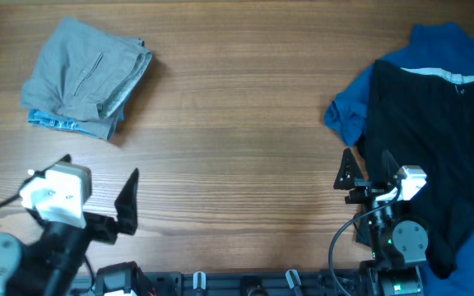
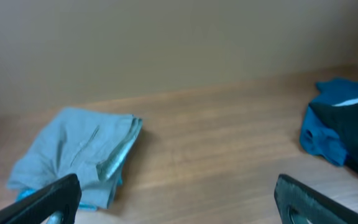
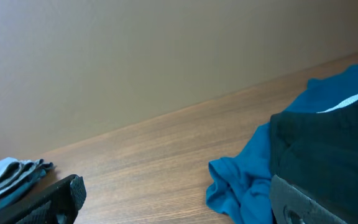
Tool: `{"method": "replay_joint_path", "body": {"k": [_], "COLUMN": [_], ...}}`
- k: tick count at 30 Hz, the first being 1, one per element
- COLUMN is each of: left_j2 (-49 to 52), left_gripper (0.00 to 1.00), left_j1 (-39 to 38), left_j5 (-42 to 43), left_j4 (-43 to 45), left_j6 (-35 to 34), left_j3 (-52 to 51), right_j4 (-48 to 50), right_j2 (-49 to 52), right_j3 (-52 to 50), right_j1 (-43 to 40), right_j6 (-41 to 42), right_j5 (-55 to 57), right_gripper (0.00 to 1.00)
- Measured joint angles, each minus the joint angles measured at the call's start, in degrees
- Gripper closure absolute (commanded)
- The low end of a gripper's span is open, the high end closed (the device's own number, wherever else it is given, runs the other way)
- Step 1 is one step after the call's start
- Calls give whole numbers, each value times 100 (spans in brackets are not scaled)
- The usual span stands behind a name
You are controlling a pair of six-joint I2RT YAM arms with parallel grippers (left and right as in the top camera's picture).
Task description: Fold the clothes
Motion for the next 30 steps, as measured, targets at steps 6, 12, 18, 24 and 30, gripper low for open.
{"method": "replay_joint_path", "body": {"k": [6, 12, 18, 24, 30], "left_j2": [-1598, -2717, -2728, -2728, -2728], "left_gripper": [0, 0, 0, 0, 0], "left_j1": [-205, -341, -446, -446, -446], "left_j5": [46, 125, 127, 127, 127], "left_j4": [2754, 4850, 5250, 5250, 5250], "left_j6": [-953, -1331, -1537, -1537, -1539], "left_j3": [-3440, -5886, -6446, -6446, -6446], "right_j4": [0, -4, -4, -4, -4], "right_j2": [-4, -11, -11, -11, -11], "right_j3": [0, 0, 0, 0, 0], "right_j1": [0, 0, 0, 0, 0], "right_j6": [0, 0, 0, 0, 0], "right_j5": [0, 0, 0, 0, 0], "right_gripper": [0, 0, 0, 0, 0]}}
